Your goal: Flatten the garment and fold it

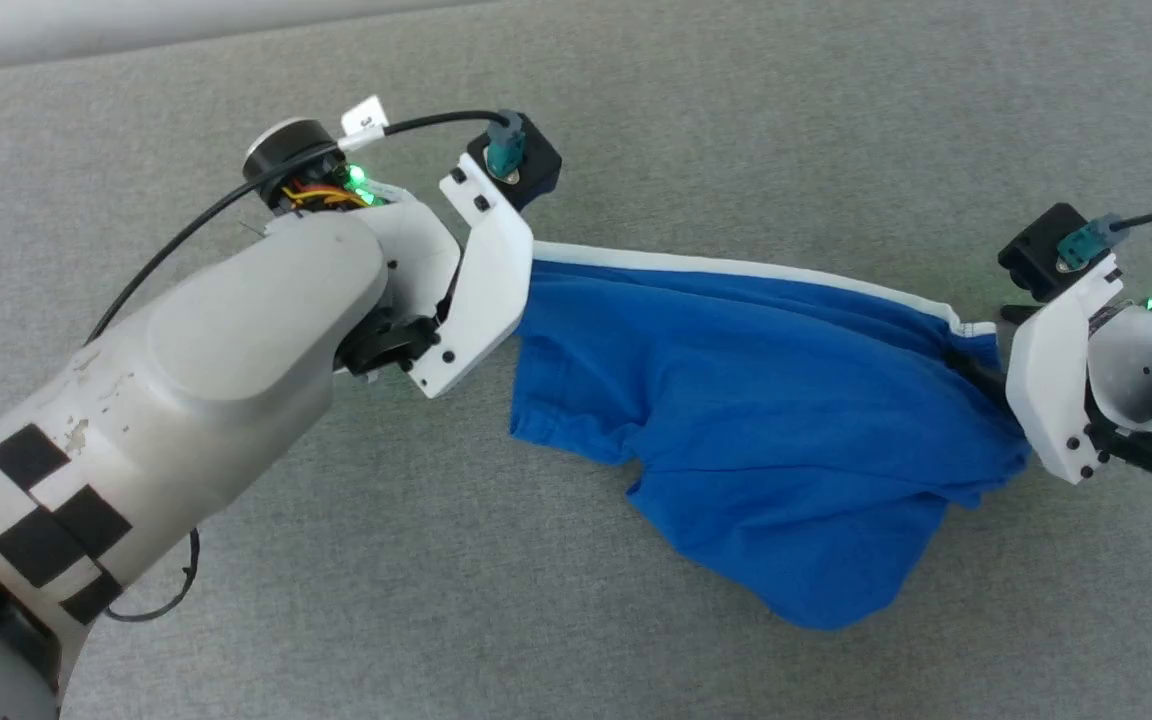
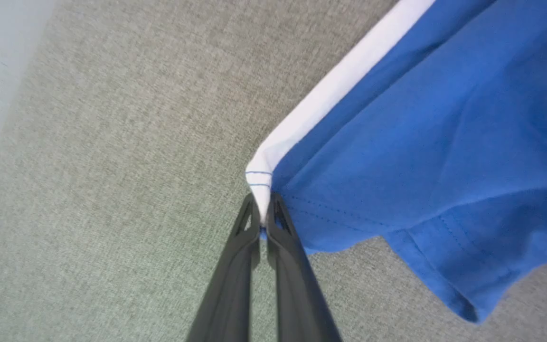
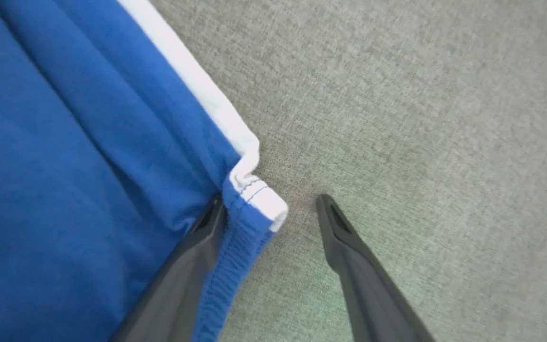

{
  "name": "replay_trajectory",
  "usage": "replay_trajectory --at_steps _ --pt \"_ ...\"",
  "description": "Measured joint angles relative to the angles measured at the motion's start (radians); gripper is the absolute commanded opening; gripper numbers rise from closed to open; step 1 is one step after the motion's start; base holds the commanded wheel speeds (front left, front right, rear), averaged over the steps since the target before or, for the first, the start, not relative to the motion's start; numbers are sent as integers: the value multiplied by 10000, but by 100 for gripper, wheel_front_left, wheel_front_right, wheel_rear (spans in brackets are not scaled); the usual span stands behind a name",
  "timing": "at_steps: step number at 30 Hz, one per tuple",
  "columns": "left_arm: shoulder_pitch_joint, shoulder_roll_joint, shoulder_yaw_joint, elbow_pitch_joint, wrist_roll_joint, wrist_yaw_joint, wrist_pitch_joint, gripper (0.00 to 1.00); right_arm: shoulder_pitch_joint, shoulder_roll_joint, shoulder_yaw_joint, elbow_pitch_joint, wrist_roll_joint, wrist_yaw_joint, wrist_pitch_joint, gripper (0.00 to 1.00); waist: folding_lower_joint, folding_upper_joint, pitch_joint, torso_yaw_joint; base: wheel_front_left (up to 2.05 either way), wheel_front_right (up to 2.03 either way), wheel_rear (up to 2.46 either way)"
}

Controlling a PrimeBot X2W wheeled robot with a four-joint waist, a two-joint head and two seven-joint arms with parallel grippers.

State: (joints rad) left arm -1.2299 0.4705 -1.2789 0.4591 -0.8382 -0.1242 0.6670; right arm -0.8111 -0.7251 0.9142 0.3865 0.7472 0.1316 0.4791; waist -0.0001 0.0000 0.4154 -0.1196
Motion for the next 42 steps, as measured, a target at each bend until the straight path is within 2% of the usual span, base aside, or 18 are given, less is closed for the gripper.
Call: replay_trajectory --at_steps 1,2,3,6,11,15,19,24,31,34,42 --pt "-1 -10 -2 4 0 0 -36 0 -130 -27 219 111 153 0 -36 100 0 -1 19 41 0 0 0" --pt "0 -21 0 12 0 0 -88 0 -244 -75 395 194 245 2 -192 73 0 -1 26 80 0 0 0" --pt "1 -36 -4 25 0 0 -138 0 -314 -117 570 261 314 12 -468 0 0 -1 16 108 0 0 0" --pt "43 -42 -6 138 180 0 -648 0 -445 -75 901 581 468 19 -1444 0 1 -1 -119 153 0 0 0" --pt "334 -222 -8 936 433 0 -2729 0 -441 63 771 1174 121 13 -3565 0 4 -1 -653 178 0 0 0" --pt "433 -362 71 1532 483 0 -4266 0 -455 21 117 1273 -253 12 -4916 0 3 -1 -1257 202 0 0 0" --pt "358 -337 451 1931 591 21 -5505 0 -517 86 -821 1118 -779 13 -5710 0 0 -1 -1879 265 0 0 0" --pt "-460 -286 1078 1981 750 316 -6554 0 -1133 430 -2243 750 -1603 13 -6194 0 -2 -1 -2422 486 0 0 0" --pt "-2322 -107 1908 1778 1193 1197 -7384 0 -2736 1168 -3871 431 -2867 13 -5965 0 0 -1 -2324 955 0 0 0" --pt "-3162 -81 2253 1816 1287 1463 -7578 0 -3849 1383 -4082 410 -3398 12 -5749 0 1 -1 -1973 1108 0 0 0" --pt "-5335 82 3227 2282 1365 1793 -7958 0 -7265 2084 -3994 1058 -4709 13 -5578 0 4 -1 -621 1378 0 0 0"
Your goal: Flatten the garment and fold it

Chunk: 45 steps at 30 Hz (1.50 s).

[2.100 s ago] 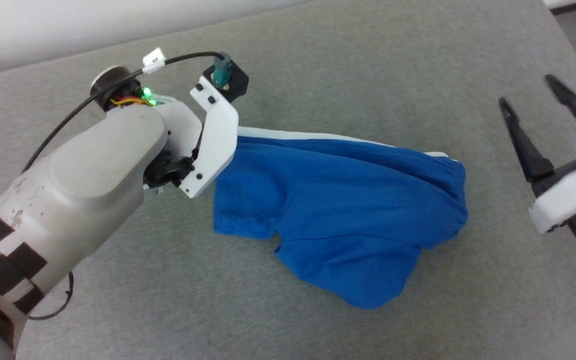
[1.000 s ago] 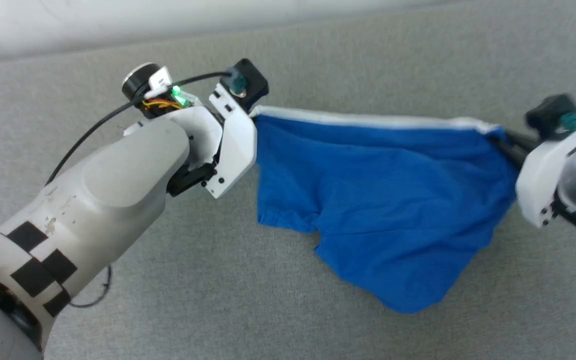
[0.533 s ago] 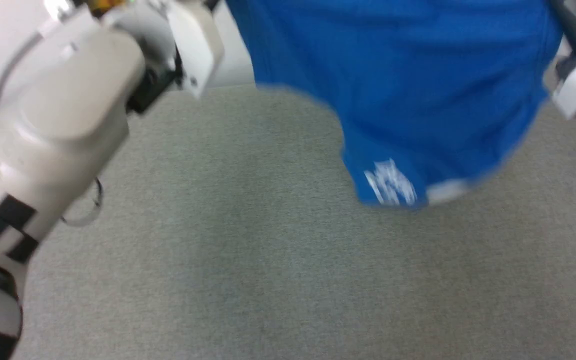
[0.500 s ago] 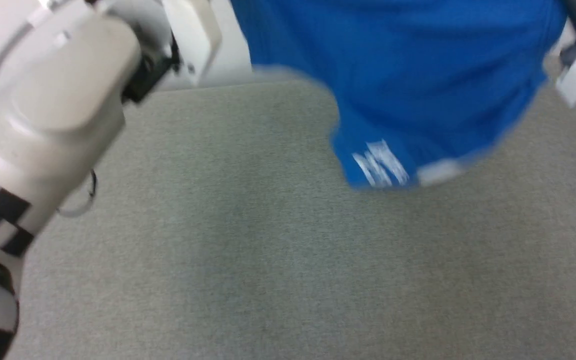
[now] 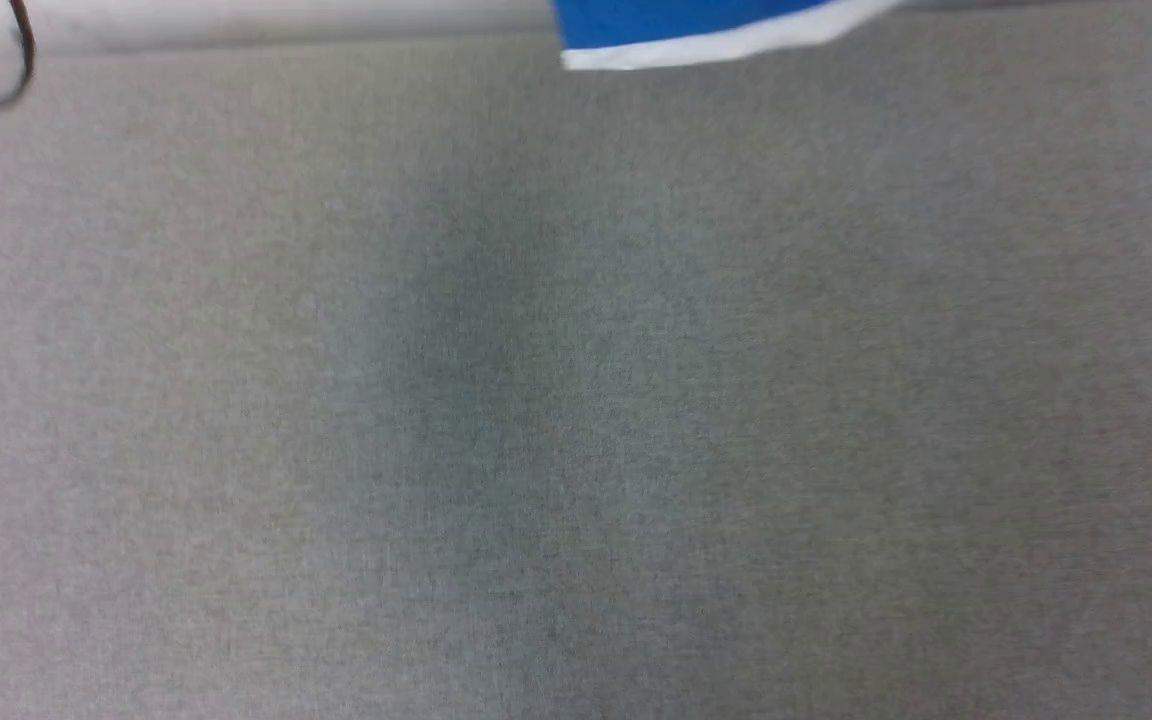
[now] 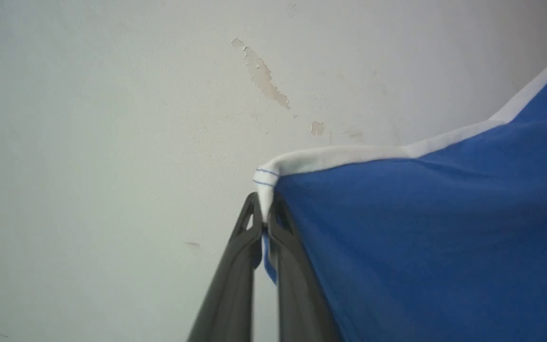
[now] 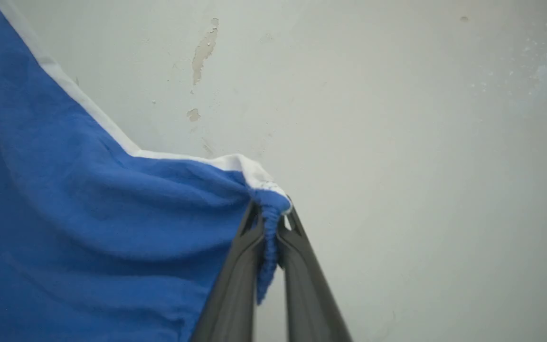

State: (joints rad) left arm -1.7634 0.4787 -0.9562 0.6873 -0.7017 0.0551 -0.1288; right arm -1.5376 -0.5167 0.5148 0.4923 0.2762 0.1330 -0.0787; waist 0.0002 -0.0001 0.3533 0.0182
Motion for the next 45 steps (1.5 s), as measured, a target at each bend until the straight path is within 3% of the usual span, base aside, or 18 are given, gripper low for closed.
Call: replay_trajectory --at_steps 10,19,26,35,45 --pt "-1206 171 947 527 -391 134 -669 0 -2598 359 727 1312 -389 0 -253 0 1 0 1605 271 0 0 0" --pt "-267 351 961 351 -523 63 -1078 0 -2358 439 1110 2182 -316 0 -1289 0 0 0 2427 380 0 0 0" --pt "2735 345 1400 -499 -777 462 -1271 0 198 548 1335 2073 -238 0 -1756 0 -3 0 2138 276 0 0 0" --pt "8807 677 2963 -3363 174 1542 -1283 0 5701 351 1035 -604 -128 0 -1783 0 -4 0 1092 158 0 0 0" --pt "14237 1007 2986 -4920 221 2008 -1283 0 10897 -468 1283 -2052 4 0 -1783 0 -7 0 -705 90 0 0 0"
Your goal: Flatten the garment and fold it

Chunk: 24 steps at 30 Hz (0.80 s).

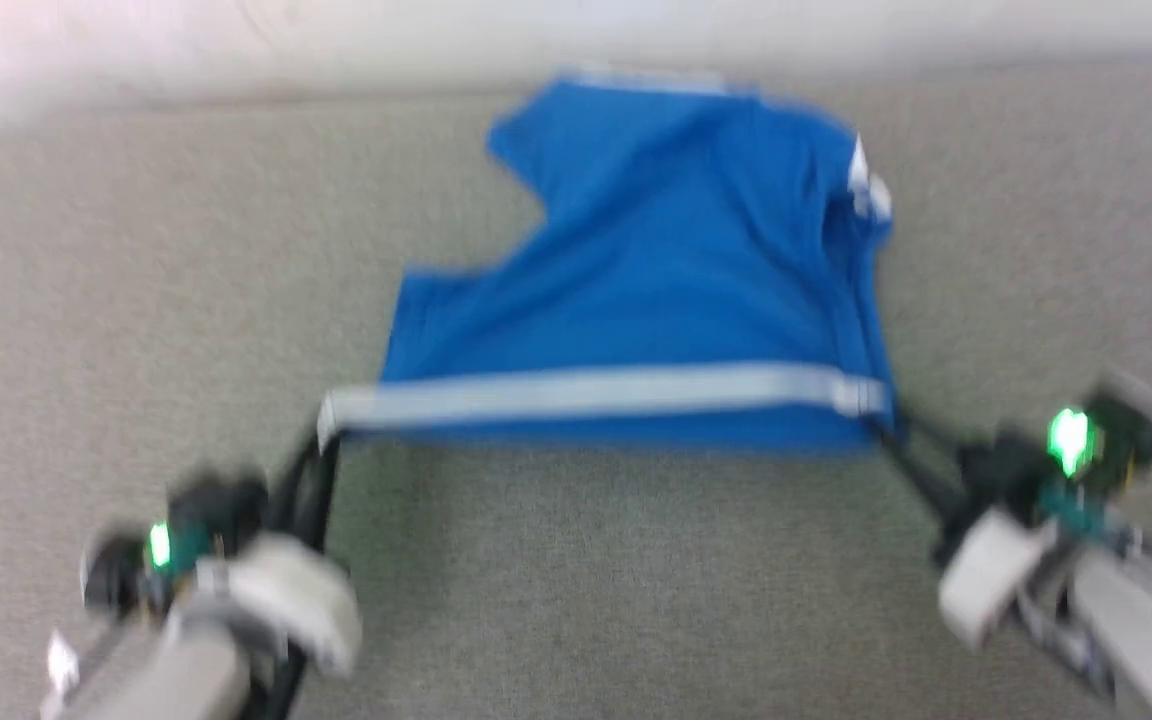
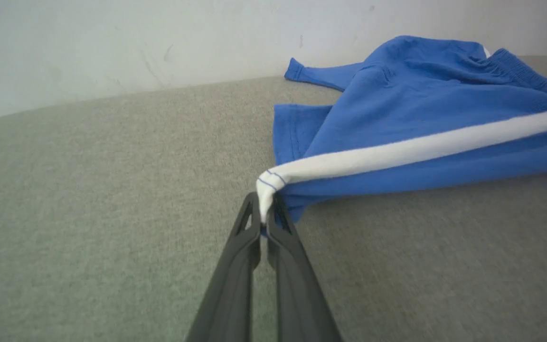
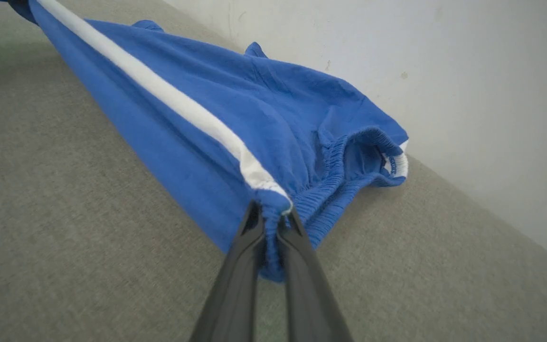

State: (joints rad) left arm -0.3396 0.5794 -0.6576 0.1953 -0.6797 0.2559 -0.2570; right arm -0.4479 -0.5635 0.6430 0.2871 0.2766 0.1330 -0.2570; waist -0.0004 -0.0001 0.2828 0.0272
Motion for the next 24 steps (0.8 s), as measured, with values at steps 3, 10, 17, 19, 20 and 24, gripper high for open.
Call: replay_trajectory --at_steps 3,10,17,19,20,24 --pt "1277 234 -217 -322 -261 182 96 0 1278 -77 -79 -238 171 0 -2 0 -1 0 -556 -2 0 0 0" --pt "3473 585 -451 -1030 -681 888 205 0 4049 -50 -499 -1120 234 4 81 0 0 1 -1688 53 0 0 0" --pt "3433 591 -293 -1459 -487 1045 130 0 4938 466 -1881 -2345 -165 2 211 0 2 1 -2109 259 0 0 0" --pt "2899 537 -127 -1440 -393 955 100 0 4871 702 -2234 -2604 -291 2 347 0 3 0 -2059 262 0 0 0" --pt "2545 533 -84 -1375 -311 838 100 0 4815 809 -2389 -2660 -337 2 430 0 4 0 -2021 249 0 0 0" --pt "883 426 58 -938 23 332 107 0 4270 1151 -3095 -2696 -389 4 685 0 4 0 -1724 172 0 0 0"
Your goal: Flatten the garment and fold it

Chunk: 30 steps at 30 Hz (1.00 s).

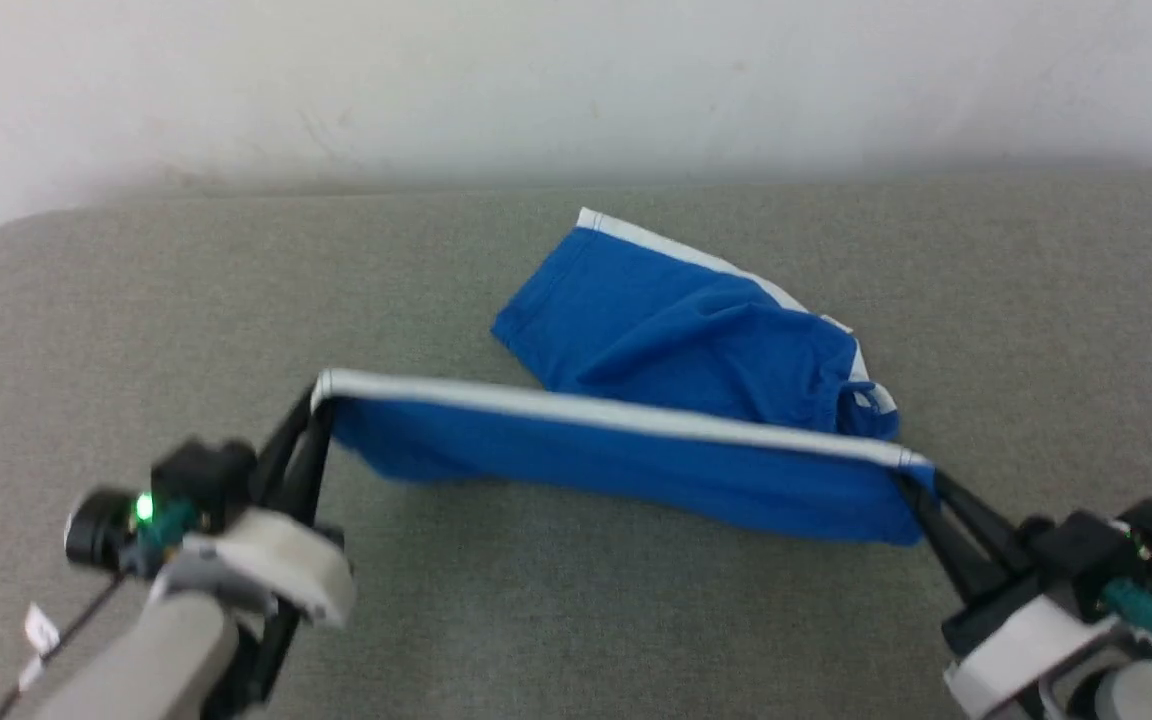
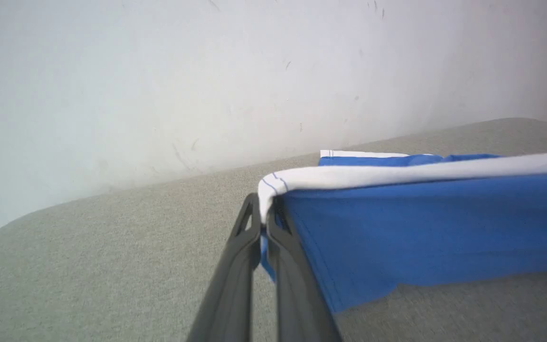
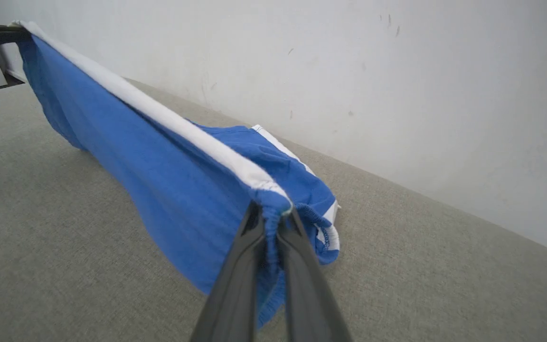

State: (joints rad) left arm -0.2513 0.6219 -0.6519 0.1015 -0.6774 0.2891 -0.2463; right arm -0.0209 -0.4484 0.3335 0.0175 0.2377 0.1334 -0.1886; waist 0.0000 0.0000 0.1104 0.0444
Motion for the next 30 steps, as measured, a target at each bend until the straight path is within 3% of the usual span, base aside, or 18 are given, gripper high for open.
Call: replay_trajectory --at_steps 7,15,21,28,29,30 --pt "-3373 -389 -4 1390 610 -888 541 0 -1568 387 -339 192 4 0 305 0 2 0 1028 -279 0 0 0" --pt "-6612 -1264 -516 3883 1185 -2127 1143 0 -3377 568 -414 1218 8 -2 648 0 4 0 2512 -744 0 0 0" --pt "-8032 -1881 -1037 6163 1530 -2953 1302 0 -4160 635 -52 1864 -4 -2 828 0 4 0 3474 -1141 0 0 0" --pt "-8451 -2378 -1231 8420 1432 -3605 1160 0 -4455 807 316 2038 23 -2 723 0 1 0 4056 -1739 0 0 0" --pt "-8537 -2408 -1262 8615 1434 -3676 1083 0 -4453 817 328 2013 31 -2 685 5 0 0 4084 -1813 0 0 0" --pt "-8650 -2426 -1302 8799 1436 -3733 1012 0 -4451 853 301 1981 56 0 629 44 0 0 4094 -1877 0 0 0"
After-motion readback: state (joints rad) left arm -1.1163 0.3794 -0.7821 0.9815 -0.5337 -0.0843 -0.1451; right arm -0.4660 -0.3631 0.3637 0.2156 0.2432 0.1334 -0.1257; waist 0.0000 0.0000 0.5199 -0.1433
